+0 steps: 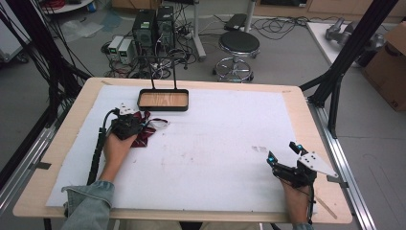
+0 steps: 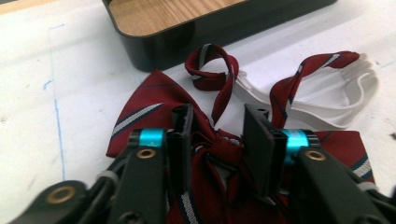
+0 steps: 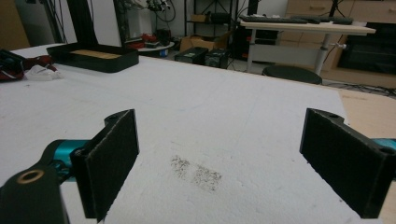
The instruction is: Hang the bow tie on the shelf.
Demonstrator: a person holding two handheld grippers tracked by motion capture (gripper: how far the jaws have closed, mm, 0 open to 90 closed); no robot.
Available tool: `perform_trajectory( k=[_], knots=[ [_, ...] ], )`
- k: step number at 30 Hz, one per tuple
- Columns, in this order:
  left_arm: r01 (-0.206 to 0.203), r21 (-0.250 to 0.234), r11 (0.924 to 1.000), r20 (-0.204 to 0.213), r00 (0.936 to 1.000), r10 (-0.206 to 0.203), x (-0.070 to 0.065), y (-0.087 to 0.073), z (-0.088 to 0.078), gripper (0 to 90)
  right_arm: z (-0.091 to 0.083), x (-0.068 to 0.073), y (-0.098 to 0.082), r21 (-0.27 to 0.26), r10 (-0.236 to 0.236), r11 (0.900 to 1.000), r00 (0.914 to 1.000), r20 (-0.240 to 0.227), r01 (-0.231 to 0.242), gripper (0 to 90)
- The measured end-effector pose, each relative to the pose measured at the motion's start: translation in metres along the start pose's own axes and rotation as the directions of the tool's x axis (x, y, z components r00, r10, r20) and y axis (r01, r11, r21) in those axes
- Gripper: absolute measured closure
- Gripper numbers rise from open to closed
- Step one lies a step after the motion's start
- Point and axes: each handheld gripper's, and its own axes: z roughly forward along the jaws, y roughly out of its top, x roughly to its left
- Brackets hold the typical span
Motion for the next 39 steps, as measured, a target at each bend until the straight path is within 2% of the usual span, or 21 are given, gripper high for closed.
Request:
perform_trajectory(
  k=[6, 10, 14, 17, 21, 25, 27, 29, 32, 35, 39],
  knots=[
    [0.006, 0.001, 1.0000, -0.010, 0.9999, -0.006, -0.002, 0.000, -0.001, 70.0, 0.000, 0.000, 0.000, -0.001, 0.001, 1.000, 1.0000, -0.002, -0.001, 10.8],
    [-0.060, -0.006, 0.9982, -0.035, 0.9976, 0.060, -0.007, 0.004, -0.008, 70.7, 0.000, 0.000, 0.000, -0.001, 0.000, 1.000, 1.0000, -0.004, 0.000, 10.8],
    [-0.080, -0.069, 0.9943, -0.033, 0.9964, 0.078, -0.009, 0.010, -0.020, 70.7, 0.000, 0.000, 0.000, -0.001, -0.001, 1.000, 1.0000, -0.006, 0.000, 10.8],
    [-0.108, -0.115, 0.9875, -0.049, 0.9934, 0.103, -0.009, 0.015, -0.033, 70.6, 0.000, 0.000, 0.000, -0.001, 0.000, 1.000, 1.0000, -0.006, 0.000, 10.8],
    [-0.117, -0.177, 0.9771, -0.055, 0.9925, 0.109, -0.006, 0.021, -0.045, 70.7, 0.000, 0.000, 0.000, -0.002, 0.001, 1.000, 1.0000, -0.006, -0.001, 10.8],
    [-0.161, -0.188, 0.9688, -0.057, 0.9866, 0.153, -0.005, 0.026, -0.051, 70.7, 0.000, 0.000, 0.000, 0.001, 0.001, 1.000, 1.0000, -0.006, -0.001, 10.8],
    [-0.189, -0.189, 0.9636, -0.041, 0.9820, 0.184, -0.005, 0.032, -0.056, 70.7, 0.000, 0.000, 0.000, 0.000, -0.001, 1.000, 1.0000, -0.006, 0.001, 10.8],
    [-0.214, -0.190, 0.9581, -0.045, 0.9769, 0.209, -0.006, 0.037, -0.060, 70.7, 0.000, -0.001, 0.000, 0.001, -0.001, 1.000, 1.0000, -0.006, 0.001, 10.8],
    [-0.222, -0.229, 0.9478, -0.013, 0.9742, 0.225, -0.005, 0.048, -0.069, 70.7, 0.000, 0.000, 0.000, 0.001, 0.008, 1.000, 1.0000, -0.004, -0.008, 10.7],
    [-0.234, -0.248, 0.9399, 0.026, 0.9683, 0.248, -0.003, 0.061, -0.075, 70.7, 0.000, 0.000, 0.000, 0.000, 0.003, 1.000, 1.0000, -0.005, -0.003, 10.8],
    [-0.257, -0.275, 0.9264, 0.022, 0.9617, 0.273, -0.001, 0.078, -0.083, 70.7, 0.000, 0.000, 0.000, 0.000, 0.005, 1.000, 1.0000, -0.006, -0.005, 10.8]
  ],
)
